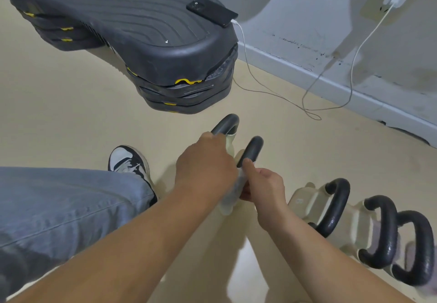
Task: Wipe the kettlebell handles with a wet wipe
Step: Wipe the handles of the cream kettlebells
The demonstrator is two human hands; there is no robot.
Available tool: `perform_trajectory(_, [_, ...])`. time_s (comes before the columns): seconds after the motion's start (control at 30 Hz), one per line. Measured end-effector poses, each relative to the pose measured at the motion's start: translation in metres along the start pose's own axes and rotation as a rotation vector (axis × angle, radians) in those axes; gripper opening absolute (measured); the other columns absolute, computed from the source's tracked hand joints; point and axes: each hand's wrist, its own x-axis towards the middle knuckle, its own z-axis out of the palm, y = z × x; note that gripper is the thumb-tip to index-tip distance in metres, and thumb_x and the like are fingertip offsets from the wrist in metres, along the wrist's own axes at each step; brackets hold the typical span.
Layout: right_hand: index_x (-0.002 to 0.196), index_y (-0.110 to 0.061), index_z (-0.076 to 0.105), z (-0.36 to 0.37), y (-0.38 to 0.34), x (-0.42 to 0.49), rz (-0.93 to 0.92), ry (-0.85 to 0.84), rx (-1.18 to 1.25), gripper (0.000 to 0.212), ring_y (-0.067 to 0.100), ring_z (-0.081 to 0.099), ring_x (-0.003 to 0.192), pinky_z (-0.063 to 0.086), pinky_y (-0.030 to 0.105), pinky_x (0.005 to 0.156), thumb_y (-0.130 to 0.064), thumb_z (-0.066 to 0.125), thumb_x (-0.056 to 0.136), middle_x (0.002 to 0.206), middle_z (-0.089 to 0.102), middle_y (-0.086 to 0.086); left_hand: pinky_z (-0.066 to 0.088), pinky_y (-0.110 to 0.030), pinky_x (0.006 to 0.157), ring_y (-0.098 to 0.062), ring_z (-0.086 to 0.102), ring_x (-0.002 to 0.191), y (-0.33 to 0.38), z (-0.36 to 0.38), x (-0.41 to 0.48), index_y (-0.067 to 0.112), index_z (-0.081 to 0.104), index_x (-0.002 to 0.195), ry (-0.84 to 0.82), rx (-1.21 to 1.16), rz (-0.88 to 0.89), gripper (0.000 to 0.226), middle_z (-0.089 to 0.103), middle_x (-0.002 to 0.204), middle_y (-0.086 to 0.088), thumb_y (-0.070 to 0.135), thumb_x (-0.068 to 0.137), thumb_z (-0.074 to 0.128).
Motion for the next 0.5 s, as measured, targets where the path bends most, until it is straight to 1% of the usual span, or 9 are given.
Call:
perform_trajectory(0.07, [0.094, 0.004, 0.074, -0.002, -0.005, -0.001, 0.109, -0.01, 0.125, 0.046, 0.036, 0.077, 0.074, 0.066, 0.046, 0.073, -0.041, 0.064, 0.095, 0.085, 0.078, 0.022, 0.049, -0.038, 0.073, -0.021, 0.052, 0.094, 0.009, 0.0, -0.004, 0.019, 0.058, 0.102, -0.016, 0.041, 0.083, 0.019, 0.052, 0.109, 0.002, 0.032, 0.093, 0.048])
perform_trajectory(0.1, [0.093, -0.001, 0.073, -0.003, -0.007, -0.001, 0.178, -0.013, 0.199, 0.04, 0.031, 0.075, 0.065, 0.063, 0.04, 0.065, -0.039, 0.059, 0.097, 0.081, 0.079, 0.016, 0.049, -0.036, 0.072, -0.019, 0.054, 0.091, 0.012, 0.006, -0.007, 0.018, 0.059, 0.101, -0.071, 0.042, 0.086, 0.02, 0.054, 0.106, 0.002, 0.033, 0.095, 0.047])
perform_trajectory(0.17, [0.092, -0.007, 0.064, -0.008, -0.011, -0.003, 0.309, -0.031, 0.343, 0.036, 0.024, 0.061, 0.051, 0.049, 0.03, 0.054, -0.039, 0.051, 0.099, 0.078, 0.071, 0.011, 0.047, -0.03, 0.07, -0.018, 0.061, 0.086, 0.015, 0.026, -0.018, 0.019, 0.062, 0.103, -0.223, -0.019, 0.042, 0.018, 0.061, 0.097, 0.004, 0.026, 0.098, 0.047])
perform_trajectory(0.2, [0.093, -0.01, 0.06, -0.011, -0.011, -0.002, 0.358, -0.037, 0.389, 0.034, 0.022, 0.055, 0.05, 0.042, 0.029, 0.053, -0.041, 0.049, 0.098, 0.079, 0.066, 0.011, 0.045, -0.027, 0.072, -0.019, 0.063, 0.092, 0.017, 0.037, -0.024, 0.022, 0.061, 0.109, -0.27, -0.081, 0.008, 0.019, 0.062, 0.1, 0.005, 0.023, 0.099, 0.045])
perform_trajectory(0.27, [0.093, -0.011, 0.059, -0.014, -0.011, 0.002, 0.396, -0.053, 0.417, 0.032, 0.021, 0.046, 0.054, 0.034, 0.03, 0.055, -0.041, 0.047, 0.097, 0.081, 0.059, 0.01, 0.045, -0.028, 0.083, -0.022, 0.06, 0.112, 0.018, 0.058, -0.033, 0.02, 0.051, 0.128, -0.251, -0.168, -0.051, 0.029, 0.059, 0.122, 0.0, 0.028, 0.102, 0.041])
perform_trajectory(0.3, [0.093, -0.01, 0.062, -0.015, -0.009, 0.004, 0.383, -0.059, 0.397, 0.033, 0.021, 0.045, 0.056, 0.035, 0.03, 0.056, -0.038, 0.045, 0.098, 0.082, 0.059, 0.011, 0.047, -0.032, 0.089, -0.024, 0.056, 0.118, 0.019, 0.066, -0.033, 0.016, 0.044, 0.135, -0.223, -0.188, -0.076, 0.036, 0.055, 0.131, -0.003, 0.033, 0.103, 0.039])
perform_trajectory(0.37, [0.096, -0.006, 0.067, -0.019, -0.007, 0.006, 0.333, -0.049, 0.284, 0.032, 0.02, 0.055, 0.055, 0.042, 0.029, 0.057, -0.028, 0.043, 0.099, 0.08, 0.066, 0.012, 0.047, -0.04, 0.096, -0.027, 0.053, 0.122, 0.017, 0.08, -0.028, 0.013, 0.038, 0.139, -0.203, -0.222, -0.139, 0.046, 0.051, 0.136, -0.008, 0.042, 0.104, 0.036])
perform_trajectory(0.43, [0.101, -0.002, 0.069, -0.022, -0.001, 0.009, 0.29, -0.009, 0.172, 0.03, 0.023, 0.065, 0.057, 0.051, 0.03, 0.059, -0.019, 0.044, 0.097, 0.082, 0.076, 0.016, 0.047, -0.042, 0.097, -0.028, 0.055, 0.119, 0.016, 0.091, -0.018, 0.013, 0.039, 0.136, -0.222, -0.283, -0.193, 0.049, 0.054, 0.133, -0.008, 0.048, 0.102, 0.038])
perform_trajectory(0.5, [0.107, 0.001, 0.069, -0.028, 0.006, 0.015, 0.298, 0.024, 0.122, 0.032, 0.03, 0.067, 0.068, 0.055, 0.038, 0.069, -0.016, 0.044, 0.095, 0.096, 0.078, 0.023, 0.051, -0.041, 0.092, -0.027, 0.06, 0.112, 0.015, 0.098, -0.007, 0.017, 0.041, 0.134, -0.233, -0.344, -0.234, 0.049, 0.059, 0.125, -0.003, 0.05, 0.098, 0.047])
